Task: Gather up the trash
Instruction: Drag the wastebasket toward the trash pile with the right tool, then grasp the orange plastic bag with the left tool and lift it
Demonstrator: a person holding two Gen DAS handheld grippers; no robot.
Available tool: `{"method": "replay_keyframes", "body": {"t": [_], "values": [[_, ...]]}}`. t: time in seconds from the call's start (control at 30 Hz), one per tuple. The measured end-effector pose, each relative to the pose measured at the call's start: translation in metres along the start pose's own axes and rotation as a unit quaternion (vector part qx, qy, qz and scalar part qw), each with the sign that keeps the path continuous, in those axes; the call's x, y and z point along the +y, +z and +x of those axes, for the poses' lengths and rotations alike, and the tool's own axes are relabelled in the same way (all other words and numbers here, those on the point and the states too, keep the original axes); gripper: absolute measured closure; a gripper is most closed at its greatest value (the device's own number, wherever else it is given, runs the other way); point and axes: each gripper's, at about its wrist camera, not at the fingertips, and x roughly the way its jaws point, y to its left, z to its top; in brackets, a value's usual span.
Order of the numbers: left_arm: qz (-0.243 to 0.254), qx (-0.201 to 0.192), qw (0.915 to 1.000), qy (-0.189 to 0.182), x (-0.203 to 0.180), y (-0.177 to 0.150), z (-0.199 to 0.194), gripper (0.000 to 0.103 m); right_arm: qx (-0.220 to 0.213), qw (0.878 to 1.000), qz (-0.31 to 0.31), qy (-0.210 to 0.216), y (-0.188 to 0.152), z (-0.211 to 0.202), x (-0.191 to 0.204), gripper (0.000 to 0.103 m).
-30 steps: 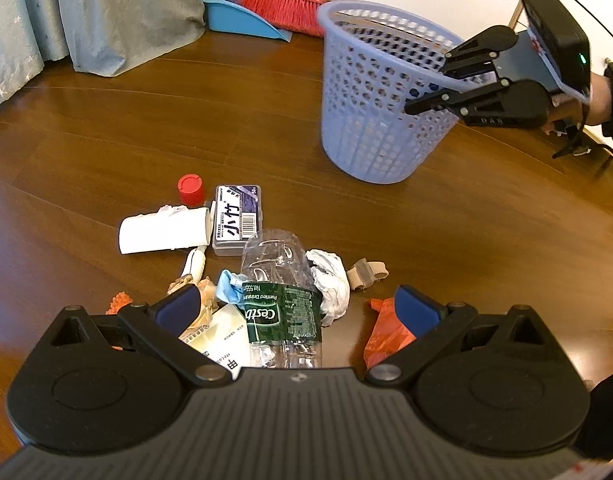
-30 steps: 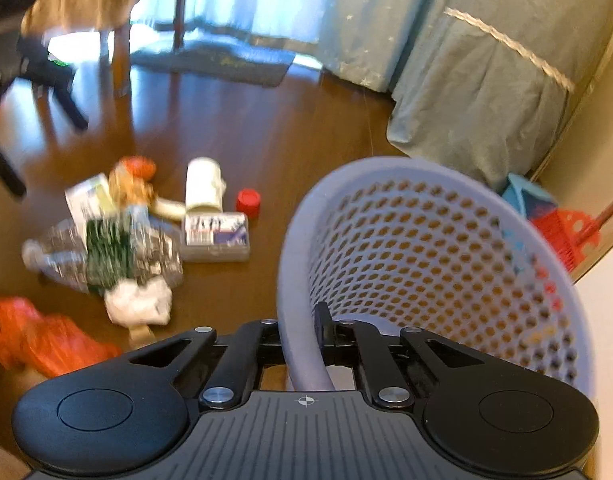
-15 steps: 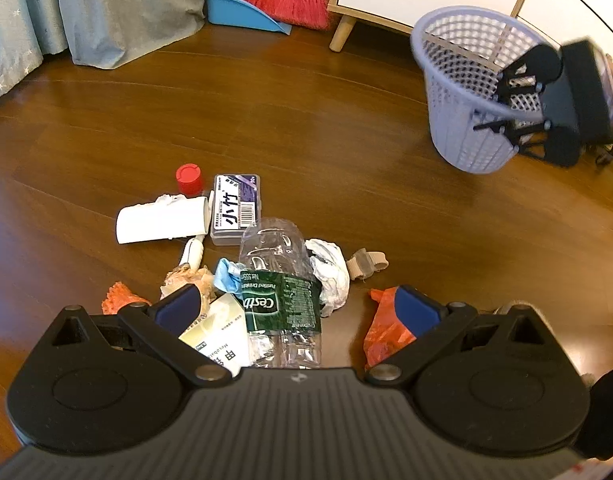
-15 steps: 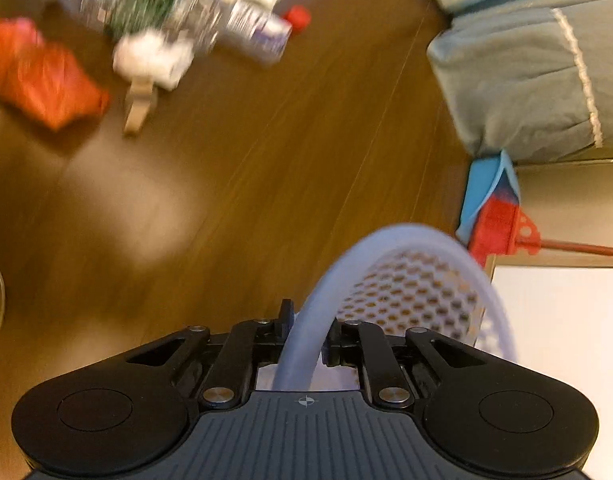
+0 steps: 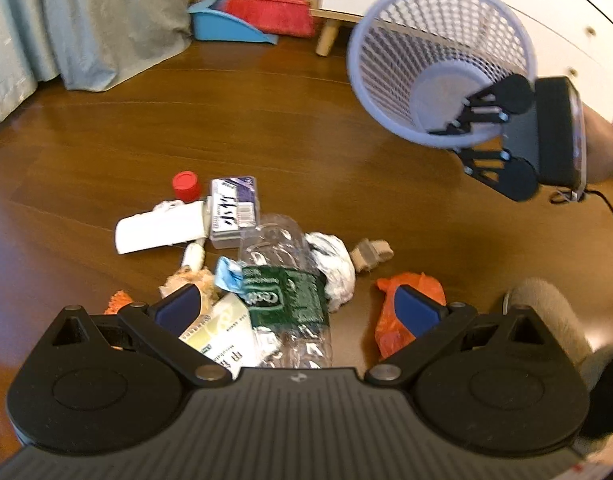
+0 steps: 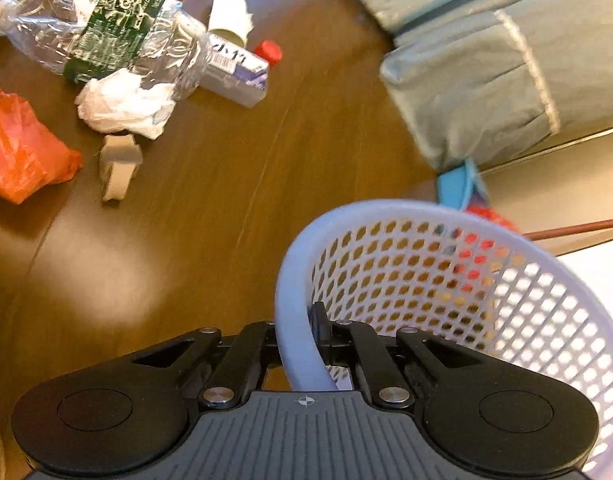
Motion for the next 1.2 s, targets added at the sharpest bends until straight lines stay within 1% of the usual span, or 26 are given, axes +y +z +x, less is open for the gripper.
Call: {"method": "replay_keyframes", "body": {"t": [0.1, 0.27, 0.37, 0.43, 0.57, 0.63, 0.7, 0.83, 0.97, 1.0, 1.03, 1.07, 1.2], "values": [[0.026, 0.001, 0.9996, -0.013, -0.01, -0.009, 0.005, 0.003, -0.012, 1.0, 0.001, -0.027, -0.001, 0.005, 0.014, 0.103], [0.061, 0.009, 0.9977, -0.029, -0.027, -0.023, 0.017, 0.007, -0.024, 0.998, -0.018, -0.052, -0.005, 0.011, 0.033, 0.103], [0.082, 0.014, 0.9959, -0.035, -0.038, -0.031, 0.025, 0.012, -0.039, 0.997, -0.028, -0.066, -0.007, 0.017, 0.041, 0.103], [0.088, 0.019, 0.9951, -0.041, -0.044, -0.036, 0.031, 0.016, -0.046, 0.996, -0.035, -0.074, -0.011, 0.02, 0.045, 0.103], [0.086, 0.034, 0.994, -0.059, -0.054, -0.042, 0.042, 0.023, -0.047, 0.995, -0.04, -0.072, -0.014, 0.023, 0.052, 0.103], [0.082, 0.039, 0.9936, -0.068, -0.059, -0.042, 0.047, 0.03, -0.049, 0.995, -0.042, -0.072, -0.016, 0.023, 0.053, 0.103], [0.078, 0.044, 0.9932, -0.074, -0.065, -0.041, 0.053, 0.031, -0.049, 0.995, -0.041, -0.071, -0.016, 0.022, 0.053, 0.103], [0.074, 0.067, 0.9928, -0.065, -0.077, -0.041, 0.07, 0.039, -0.05, 0.995, -0.04, -0.072, -0.017, 0.022, 0.053, 0.103], [0.09, 0.094, 0.9904, -0.049, -0.085, -0.045, 0.082, 0.051, -0.052, 0.995, -0.04, -0.072, -0.018, 0.021, 0.053, 0.103], [0.097, 0.098, 0.9894, -0.046, -0.087, -0.047, 0.083, 0.058, -0.053, 0.995, -0.042, -0.072, -0.019, 0.02, 0.053, 0.103], [0.104, 0.102, 0.9882, -0.045, -0.087, -0.048, 0.084, 0.063, -0.054, 0.995, -0.044, -0.072, -0.019, 0.02, 0.053, 0.103], [0.111, 0.105, 0.9873, -0.042, -0.088, -0.048, 0.084, 0.063, -0.055, 0.995, -0.047, -0.072, -0.019, 0.02, 0.054, 0.103], [0.121, 0.113, 0.9853, -0.041, -0.087, -0.046, 0.086, 0.071, -0.06, 0.994, -0.058, -0.072, -0.022, 0.018, 0.056, 0.103]]}}
